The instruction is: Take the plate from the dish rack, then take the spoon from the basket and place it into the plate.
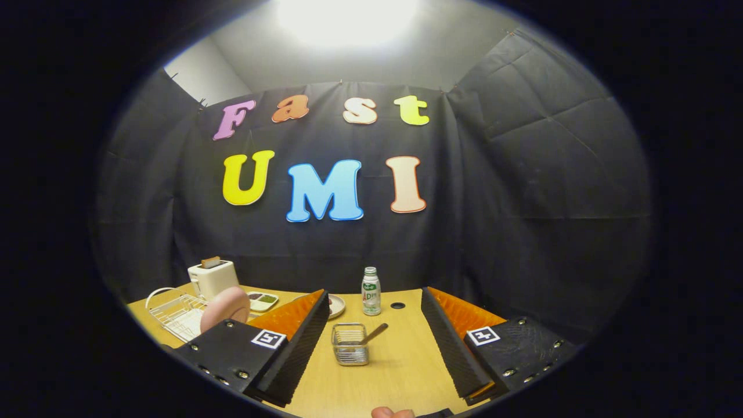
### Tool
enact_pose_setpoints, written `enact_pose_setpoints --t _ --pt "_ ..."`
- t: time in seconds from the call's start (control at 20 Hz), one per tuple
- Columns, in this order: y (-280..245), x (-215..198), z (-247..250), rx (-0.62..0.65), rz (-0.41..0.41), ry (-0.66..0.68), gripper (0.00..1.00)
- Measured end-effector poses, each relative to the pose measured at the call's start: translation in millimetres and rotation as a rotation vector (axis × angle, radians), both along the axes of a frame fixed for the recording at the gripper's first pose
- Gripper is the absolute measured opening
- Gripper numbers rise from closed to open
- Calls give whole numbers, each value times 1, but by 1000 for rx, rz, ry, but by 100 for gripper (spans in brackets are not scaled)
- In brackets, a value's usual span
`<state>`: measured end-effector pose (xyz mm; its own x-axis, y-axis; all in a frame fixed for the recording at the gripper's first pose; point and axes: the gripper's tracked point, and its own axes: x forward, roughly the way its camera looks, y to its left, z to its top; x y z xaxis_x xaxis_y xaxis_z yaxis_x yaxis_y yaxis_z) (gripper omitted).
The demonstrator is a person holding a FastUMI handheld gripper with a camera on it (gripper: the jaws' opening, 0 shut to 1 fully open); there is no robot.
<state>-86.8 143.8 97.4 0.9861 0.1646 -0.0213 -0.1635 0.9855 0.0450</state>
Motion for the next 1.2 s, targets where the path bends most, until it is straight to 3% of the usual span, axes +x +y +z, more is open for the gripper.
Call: enact_pose_setpoints --t 0.5,0.9,1.2 --pt "115 2 29 48 172 79 98" --pt "206 37 -3 34 339 353 98" --pt "245 64 -58 61 347 668 98"
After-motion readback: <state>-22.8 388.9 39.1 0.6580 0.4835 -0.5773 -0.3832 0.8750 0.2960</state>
